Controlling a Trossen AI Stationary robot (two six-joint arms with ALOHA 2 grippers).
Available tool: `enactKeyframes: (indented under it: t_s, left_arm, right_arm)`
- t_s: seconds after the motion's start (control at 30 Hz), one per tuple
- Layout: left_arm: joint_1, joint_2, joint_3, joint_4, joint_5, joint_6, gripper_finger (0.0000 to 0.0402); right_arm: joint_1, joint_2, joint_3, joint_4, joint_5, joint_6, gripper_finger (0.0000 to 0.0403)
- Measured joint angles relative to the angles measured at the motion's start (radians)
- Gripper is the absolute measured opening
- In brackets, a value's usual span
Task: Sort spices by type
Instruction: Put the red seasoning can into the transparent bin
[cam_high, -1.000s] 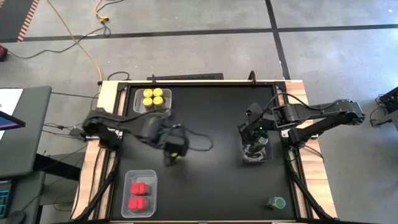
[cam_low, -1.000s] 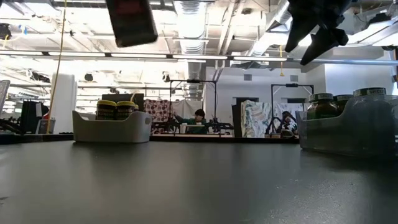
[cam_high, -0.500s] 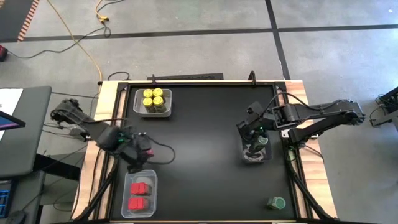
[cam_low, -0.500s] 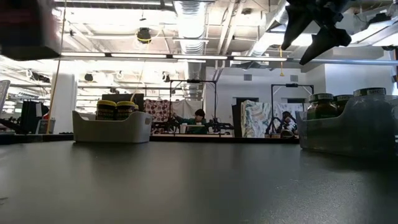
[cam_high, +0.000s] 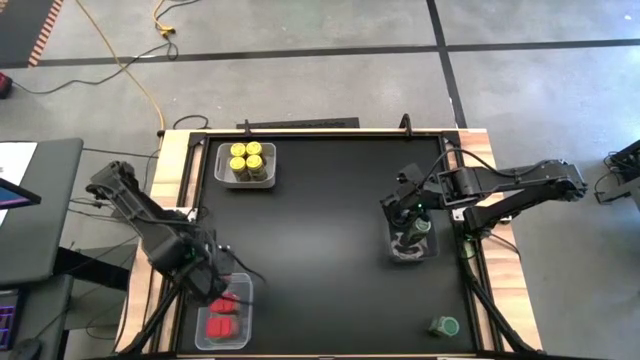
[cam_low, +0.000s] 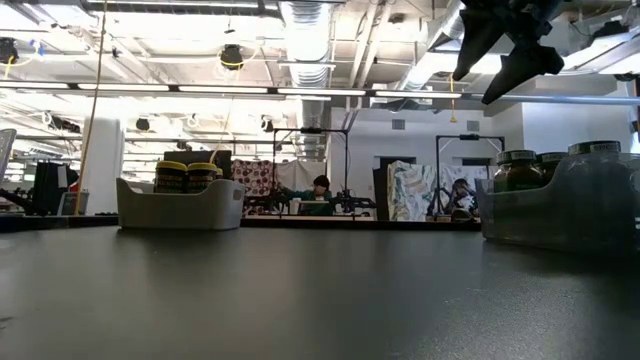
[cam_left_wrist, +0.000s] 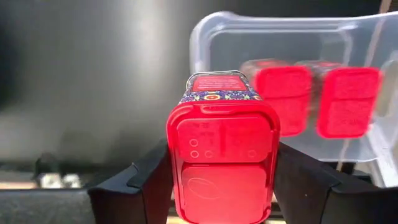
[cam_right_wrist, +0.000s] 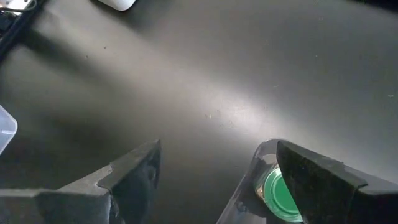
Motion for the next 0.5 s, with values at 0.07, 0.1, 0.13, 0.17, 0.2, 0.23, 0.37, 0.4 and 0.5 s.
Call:
enactKeyframes:
  t_s: [0.07,0.1,0.13,0.17,0.2,0.23,0.37,0.4,0.5]
  left_arm:
    - [-0.005,0.020,0.000,0.029,0.016,0.009,0.0218]
    - [-0.007,0.026,0.000,0.040,0.017,0.011,0.0218]
    - [-0.007,0.028,0.000,0.046,0.018,0.011,0.0218]
    - [-0.007,0.028,0.000,0.048,0.019,0.011,0.0219]
    - [-0.007,0.028,0.000,0.048,0.017,0.009,0.0219]
    - [-0.006,0.028,0.000,0.048,0.015,0.008,0.0219]
    - [-0.006,0.028,0.000,0.056,0.006,0.011,0.0219]
    - [-0.006,0.028,0.000,0.058,0.003,0.013,0.0219]
    - [-0.006,0.028,-0.004,0.063,-0.020,0.015,0.0219]
  right_arm:
    - [0.000,0.000,0.000,-0.001,0.000,0.000,0.0346]
    - [0.000,0.000,0.000,-0.002,0.000,0.000,0.0346]
    - [0.000,0.000,0.000,-0.002,0.000,-0.001,0.0346]
    - [0.000,0.000,0.000,-0.003,0.000,-0.003,0.0346]
    - [0.000,0.000,0.000,-0.004,0.000,-0.005,0.0346]
    - [0.000,0.000,0.000,-0.003,0.000,-0.017,0.0346]
    - [0.000,0.000,0.000,-0.003,0.000,-0.041,0.0346]
    - [0.000,0.000,0.000,-0.003,0.000,-0.041,0.0346]
    - [0.000,0.000,0.000,-0.003,0.000,-0.043,0.0346]
